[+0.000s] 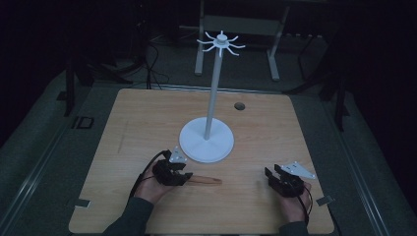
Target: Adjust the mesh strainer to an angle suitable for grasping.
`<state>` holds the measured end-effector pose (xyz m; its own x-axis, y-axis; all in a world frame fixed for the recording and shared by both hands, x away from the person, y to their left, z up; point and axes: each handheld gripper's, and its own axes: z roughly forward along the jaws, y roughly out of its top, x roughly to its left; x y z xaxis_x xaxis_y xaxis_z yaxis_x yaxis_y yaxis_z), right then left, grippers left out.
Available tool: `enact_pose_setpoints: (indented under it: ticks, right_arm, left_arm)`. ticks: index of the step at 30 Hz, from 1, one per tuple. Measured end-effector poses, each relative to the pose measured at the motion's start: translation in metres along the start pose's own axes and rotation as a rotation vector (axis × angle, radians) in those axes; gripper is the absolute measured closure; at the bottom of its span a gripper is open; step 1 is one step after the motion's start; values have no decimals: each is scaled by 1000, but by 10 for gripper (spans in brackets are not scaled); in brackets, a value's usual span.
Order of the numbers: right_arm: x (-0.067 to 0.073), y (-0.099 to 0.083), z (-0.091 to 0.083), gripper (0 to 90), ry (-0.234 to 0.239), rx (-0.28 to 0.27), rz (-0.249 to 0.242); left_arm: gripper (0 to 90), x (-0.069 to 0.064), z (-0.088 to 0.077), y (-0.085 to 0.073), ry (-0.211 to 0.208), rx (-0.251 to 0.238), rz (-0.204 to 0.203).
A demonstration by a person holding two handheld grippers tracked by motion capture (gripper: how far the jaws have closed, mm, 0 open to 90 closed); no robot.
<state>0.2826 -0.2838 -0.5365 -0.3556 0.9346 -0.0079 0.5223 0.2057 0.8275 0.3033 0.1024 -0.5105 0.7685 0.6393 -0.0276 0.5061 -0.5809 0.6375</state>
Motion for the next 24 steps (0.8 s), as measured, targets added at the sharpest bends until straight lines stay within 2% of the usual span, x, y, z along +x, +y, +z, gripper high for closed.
enact_pose_setpoints:
  ticks: [8, 11, 19, 22, 24]
  right_arm:
    - [-1, 0, 0, 558, -7, -2, 4]
    - [-2, 0, 0, 555, -6, -3, 7]
    - [-2, -1, 0, 553, -7, 1, 9]
    - [-2, -1, 0, 552, -6, 2, 7]
    - [-2, -1, 0, 551, -6, 3, 6]
  left_arm:
    - [539, -7, 15, 6, -41, 67, 54]
    - [548, -7, 22, 7, -38, 105, 69]
    - [635, -11, 30, 18, -16, 142, 82]
    - [653, -12, 35, 25, -25, 156, 84]
    - [652, -10, 37, 29, -32, 183, 81]
